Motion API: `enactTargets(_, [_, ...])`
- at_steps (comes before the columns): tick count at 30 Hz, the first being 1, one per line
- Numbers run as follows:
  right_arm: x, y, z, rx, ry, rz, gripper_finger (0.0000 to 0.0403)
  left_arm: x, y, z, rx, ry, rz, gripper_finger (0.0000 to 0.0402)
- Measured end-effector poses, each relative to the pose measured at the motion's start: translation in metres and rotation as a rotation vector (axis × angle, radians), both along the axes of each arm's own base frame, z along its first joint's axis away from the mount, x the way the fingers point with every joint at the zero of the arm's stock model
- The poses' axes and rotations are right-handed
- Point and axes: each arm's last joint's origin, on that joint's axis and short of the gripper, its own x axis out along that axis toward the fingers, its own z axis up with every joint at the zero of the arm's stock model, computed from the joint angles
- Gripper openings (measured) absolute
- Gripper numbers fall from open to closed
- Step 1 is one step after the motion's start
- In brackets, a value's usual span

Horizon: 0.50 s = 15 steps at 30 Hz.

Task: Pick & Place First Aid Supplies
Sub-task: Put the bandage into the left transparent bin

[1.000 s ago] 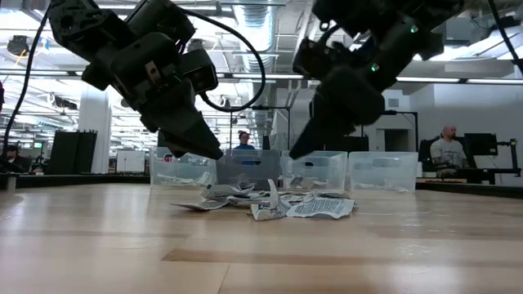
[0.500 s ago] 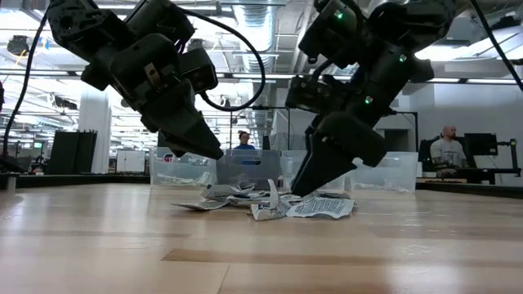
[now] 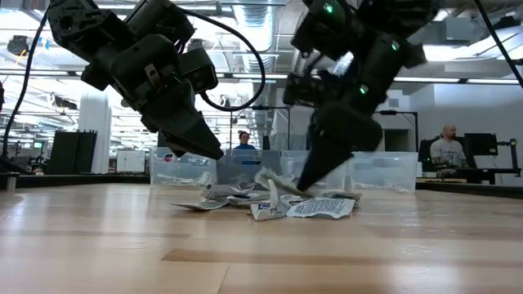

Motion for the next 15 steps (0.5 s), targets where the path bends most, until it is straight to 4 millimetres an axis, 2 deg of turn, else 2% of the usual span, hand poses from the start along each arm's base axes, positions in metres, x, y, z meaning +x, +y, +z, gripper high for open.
enactTargets(7, [0.023, 0.006, 0.035, 0.0, -0.049, 0.12, 0.0001, 0.0, 0.0, 0.001, 0.004, -0.012, 0.003, 0.0108])
enactTargets(15, [0.036, -0.006, 0.06, 0.054, -0.03, 0.178, 0.0001, 0.002, 0.0, 0.005, 0.064, -0.073, -0.03, 0.0108])
